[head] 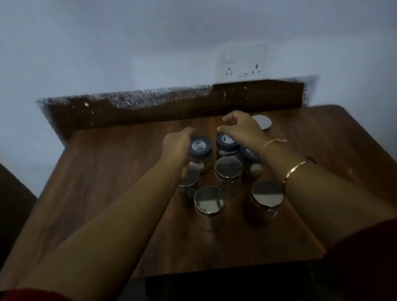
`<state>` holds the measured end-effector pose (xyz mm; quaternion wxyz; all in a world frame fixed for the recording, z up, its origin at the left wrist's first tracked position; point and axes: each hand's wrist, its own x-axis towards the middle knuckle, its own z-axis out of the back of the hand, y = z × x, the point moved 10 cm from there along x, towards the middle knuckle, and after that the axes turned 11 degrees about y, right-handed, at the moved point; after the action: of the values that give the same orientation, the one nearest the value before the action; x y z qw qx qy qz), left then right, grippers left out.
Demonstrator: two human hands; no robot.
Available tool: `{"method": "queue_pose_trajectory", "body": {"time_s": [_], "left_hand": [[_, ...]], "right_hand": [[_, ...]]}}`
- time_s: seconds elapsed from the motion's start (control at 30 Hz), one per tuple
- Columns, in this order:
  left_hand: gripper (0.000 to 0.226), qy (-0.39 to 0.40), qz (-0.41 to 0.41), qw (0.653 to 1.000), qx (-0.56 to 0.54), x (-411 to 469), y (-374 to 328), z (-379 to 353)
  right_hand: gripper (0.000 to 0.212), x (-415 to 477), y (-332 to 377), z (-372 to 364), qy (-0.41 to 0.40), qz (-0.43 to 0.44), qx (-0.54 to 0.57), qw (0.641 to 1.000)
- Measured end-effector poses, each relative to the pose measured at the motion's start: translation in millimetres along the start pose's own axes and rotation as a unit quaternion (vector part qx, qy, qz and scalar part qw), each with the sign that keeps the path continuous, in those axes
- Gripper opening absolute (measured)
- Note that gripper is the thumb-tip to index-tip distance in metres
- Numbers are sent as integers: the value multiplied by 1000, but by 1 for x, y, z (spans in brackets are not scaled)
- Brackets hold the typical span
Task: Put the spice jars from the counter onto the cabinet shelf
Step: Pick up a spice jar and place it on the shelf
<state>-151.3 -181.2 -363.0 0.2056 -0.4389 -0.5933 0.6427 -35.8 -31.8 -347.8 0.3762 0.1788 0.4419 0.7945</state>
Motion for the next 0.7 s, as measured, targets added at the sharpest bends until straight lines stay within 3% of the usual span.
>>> {"method": "queue_pose_trajectory", "body": {"time_s": [0.13,0.27,0.4,0.53,0.7], "left_hand": [[38,-15,37,999,25,24,36,-16],[11,-34,53,998,22,44,47,-20],[21,-65,57,996,14,60,51,-18],[26,-90,61,994,13,69,52,-21],[9,-96,49,994,14,80,47,-28]], "right_hand": [[57,26,-69,-34,107,-83,-88,987],[75,45,-106,-62,181,-111,-191,958],[95,55,-132,-90,261,-115,-197,938],[90,67,-135,-94,280,-69,-241,927],[68,76,-120,-83,358,-76,-234,901]]}}
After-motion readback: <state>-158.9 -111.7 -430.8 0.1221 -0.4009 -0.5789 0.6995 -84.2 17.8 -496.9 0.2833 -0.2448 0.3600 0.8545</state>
